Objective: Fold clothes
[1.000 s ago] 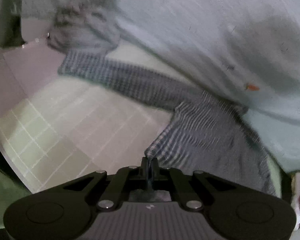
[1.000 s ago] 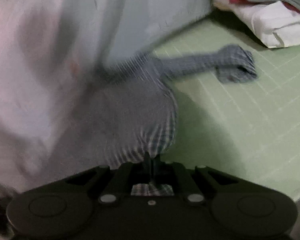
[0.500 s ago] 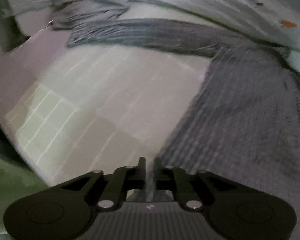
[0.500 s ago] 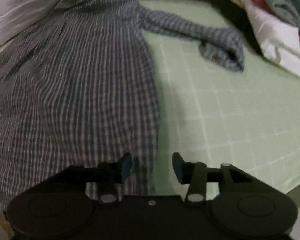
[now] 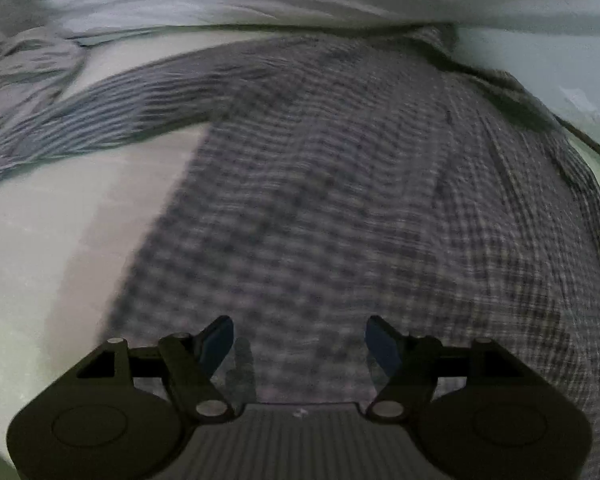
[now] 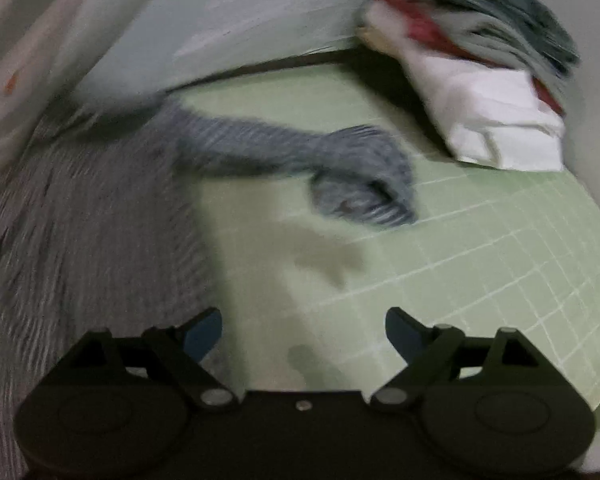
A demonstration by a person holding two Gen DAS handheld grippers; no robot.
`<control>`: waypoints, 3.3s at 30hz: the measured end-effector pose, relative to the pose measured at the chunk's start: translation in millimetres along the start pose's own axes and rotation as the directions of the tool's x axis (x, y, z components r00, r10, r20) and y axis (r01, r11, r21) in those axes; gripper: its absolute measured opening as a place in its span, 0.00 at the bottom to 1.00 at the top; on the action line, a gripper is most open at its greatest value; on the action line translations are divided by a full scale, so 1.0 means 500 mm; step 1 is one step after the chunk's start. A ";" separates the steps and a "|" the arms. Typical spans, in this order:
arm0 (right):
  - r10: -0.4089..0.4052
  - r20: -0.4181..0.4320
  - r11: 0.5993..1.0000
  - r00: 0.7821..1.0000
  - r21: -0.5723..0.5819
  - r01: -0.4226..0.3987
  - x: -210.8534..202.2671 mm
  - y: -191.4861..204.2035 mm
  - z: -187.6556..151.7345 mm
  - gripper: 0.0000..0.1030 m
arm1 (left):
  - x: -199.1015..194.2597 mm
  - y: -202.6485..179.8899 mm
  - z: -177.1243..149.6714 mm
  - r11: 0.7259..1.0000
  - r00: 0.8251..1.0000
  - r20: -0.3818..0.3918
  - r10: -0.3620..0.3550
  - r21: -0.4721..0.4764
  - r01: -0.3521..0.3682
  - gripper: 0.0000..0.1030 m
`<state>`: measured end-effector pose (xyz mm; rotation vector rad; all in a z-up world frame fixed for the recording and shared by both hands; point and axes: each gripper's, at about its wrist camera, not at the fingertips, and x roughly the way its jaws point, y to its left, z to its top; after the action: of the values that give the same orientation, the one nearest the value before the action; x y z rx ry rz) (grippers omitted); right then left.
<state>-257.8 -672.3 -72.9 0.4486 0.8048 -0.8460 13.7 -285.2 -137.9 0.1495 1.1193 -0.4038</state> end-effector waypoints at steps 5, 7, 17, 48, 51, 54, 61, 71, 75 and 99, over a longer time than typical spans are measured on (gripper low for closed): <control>-0.030 0.087 0.959 0.996 0.284 0.004 0.052 -0.111 0.043 0.81 | 0.047 -0.055 0.031 0.998 0.999 -0.035 -0.003 0.067 0.005 0.72; -0.042 0.100 0.938 0.994 0.346 0.005 0.080 -0.141 0.057 0.76 | 0.063 -0.070 0.043 0.997 0.999 -0.044 0.000 0.080 0.003 0.72; -0.010 0.081 0.950 0.997 0.312 -0.016 0.184 -0.150 0.114 0.67 | 0.100 -0.099 0.065 0.997 0.995 -0.071 0.075 0.009 -0.075 0.77; -0.162 0.080 0.945 0.984 0.300 0.131 0.101 -0.201 0.113 0.45 | 0.121 -0.117 0.066 0.995 0.993 -0.073 0.097 0.037 -0.095 1.00; -0.045 0.087 0.820 0.995 0.572 -0.013 0.112 -0.267 0.084 0.45 | 0.123 -0.117 0.068 0.995 0.993 -0.075 0.096 0.040 -0.093 1.00; -0.013 0.078 0.722 0.997 0.691 -0.045 0.131 -0.294 0.061 0.45 | 0.122 -0.117 0.068 0.995 0.993 -0.074 0.095 0.039 -0.093 1.00; -0.127 0.193 0.705 0.973 0.708 -0.049 0.145 -0.313 0.087 0.67 | 0.125 -0.119 0.064 0.995 0.993 -0.072 0.095 0.039 -0.092 1.00; -0.056 0.291 0.533 0.955 0.817 -0.218 0.203 -0.367 0.078 0.35 | 0.127 -0.120 0.059 0.995 0.993 -0.064 0.095 0.037 -0.093 1.00; -0.102 0.286 0.549 0.953 0.815 -0.186 0.161 -0.355 0.080 0.16 | 0.127 -0.120 0.061 0.995 0.993 -0.066 0.095 0.035 -0.093 1.00; -0.336 -0.024 0.826 0.942 0.474 0.307 0.170 -0.305 0.072 0.60 | 0.138 -0.119 0.054 0.995 0.994 -0.057 0.096 0.037 -0.094 1.00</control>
<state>-329.8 -827.9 -122.9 0.7262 0.6192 -1.3813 38.9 -364.6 -182.9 0.2446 1.1586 -0.3356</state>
